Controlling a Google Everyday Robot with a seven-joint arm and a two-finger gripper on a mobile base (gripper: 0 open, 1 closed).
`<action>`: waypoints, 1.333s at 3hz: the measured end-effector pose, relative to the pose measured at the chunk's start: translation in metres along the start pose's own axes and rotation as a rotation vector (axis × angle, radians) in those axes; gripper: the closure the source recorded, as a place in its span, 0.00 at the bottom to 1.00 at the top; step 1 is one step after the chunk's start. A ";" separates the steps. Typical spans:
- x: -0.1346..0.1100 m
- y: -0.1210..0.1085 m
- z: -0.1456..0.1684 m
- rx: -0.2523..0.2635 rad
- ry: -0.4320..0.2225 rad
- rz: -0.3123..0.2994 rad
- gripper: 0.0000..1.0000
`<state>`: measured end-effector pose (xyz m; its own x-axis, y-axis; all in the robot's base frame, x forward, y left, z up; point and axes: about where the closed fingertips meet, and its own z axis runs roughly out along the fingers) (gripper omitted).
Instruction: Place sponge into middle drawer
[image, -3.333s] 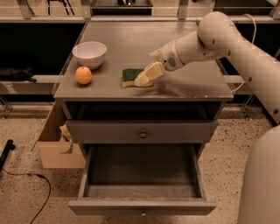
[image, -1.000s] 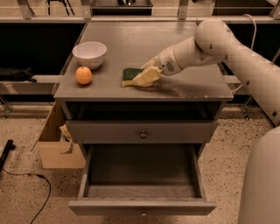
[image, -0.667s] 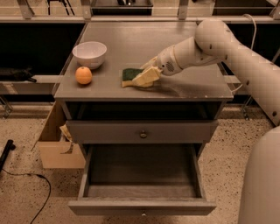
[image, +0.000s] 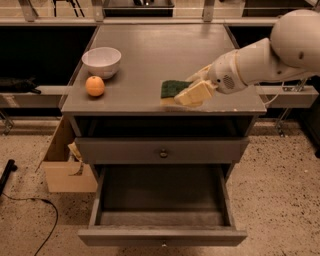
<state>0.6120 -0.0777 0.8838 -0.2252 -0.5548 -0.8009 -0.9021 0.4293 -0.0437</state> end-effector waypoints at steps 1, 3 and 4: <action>0.025 0.037 -0.052 0.057 0.026 0.025 1.00; 0.073 0.085 -0.067 0.036 0.065 0.097 1.00; 0.088 0.092 -0.051 0.030 0.047 0.136 1.00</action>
Offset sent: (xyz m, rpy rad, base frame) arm -0.1727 -0.0670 -0.0522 -0.0275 0.1537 -0.1164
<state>0.4901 -0.1231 0.8400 -0.3624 -0.5225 -0.7718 -0.8508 0.5235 0.0450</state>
